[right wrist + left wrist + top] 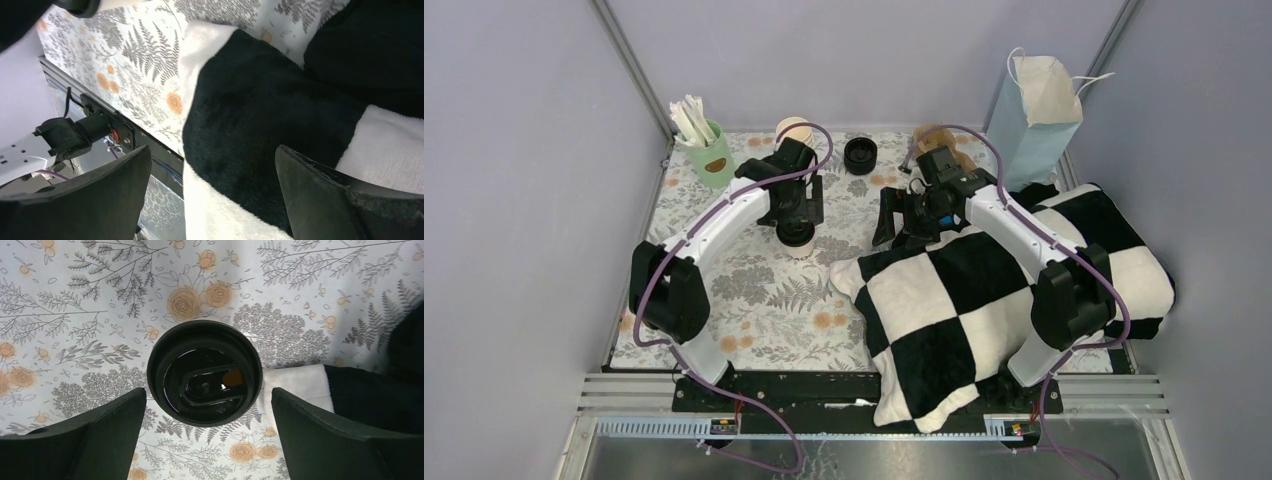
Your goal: Pack the takeout coffee
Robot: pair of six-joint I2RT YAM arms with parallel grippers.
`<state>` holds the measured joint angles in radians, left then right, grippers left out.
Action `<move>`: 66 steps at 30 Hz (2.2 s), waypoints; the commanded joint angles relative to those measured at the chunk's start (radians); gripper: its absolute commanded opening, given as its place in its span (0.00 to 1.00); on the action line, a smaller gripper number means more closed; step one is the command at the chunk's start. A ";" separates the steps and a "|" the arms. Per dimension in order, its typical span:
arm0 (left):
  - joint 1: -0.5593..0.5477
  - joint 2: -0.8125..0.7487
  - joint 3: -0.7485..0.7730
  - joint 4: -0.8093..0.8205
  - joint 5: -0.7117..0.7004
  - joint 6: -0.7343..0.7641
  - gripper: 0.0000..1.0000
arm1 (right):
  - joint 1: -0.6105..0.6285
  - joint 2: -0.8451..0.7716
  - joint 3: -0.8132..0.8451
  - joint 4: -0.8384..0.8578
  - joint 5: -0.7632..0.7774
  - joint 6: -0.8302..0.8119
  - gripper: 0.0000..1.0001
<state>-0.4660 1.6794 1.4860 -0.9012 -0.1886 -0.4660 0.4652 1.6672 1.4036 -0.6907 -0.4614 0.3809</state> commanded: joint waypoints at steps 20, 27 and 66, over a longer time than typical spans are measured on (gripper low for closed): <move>0.031 0.030 0.016 -0.067 -0.142 -0.022 0.60 | -0.001 -0.055 -0.071 0.048 -0.017 -0.024 1.00; 0.243 -0.114 -0.156 -0.056 -0.166 -0.004 0.63 | -0.002 -0.062 -0.067 0.042 -0.020 -0.024 1.00; 0.619 -0.403 -0.152 -0.070 -0.100 -0.053 0.99 | -0.001 -0.057 0.213 -0.157 0.117 -0.068 1.00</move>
<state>0.2260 1.3041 1.2602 -0.9592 -0.2947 -0.5068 0.4644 1.6127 1.5452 -0.8120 -0.4091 0.3283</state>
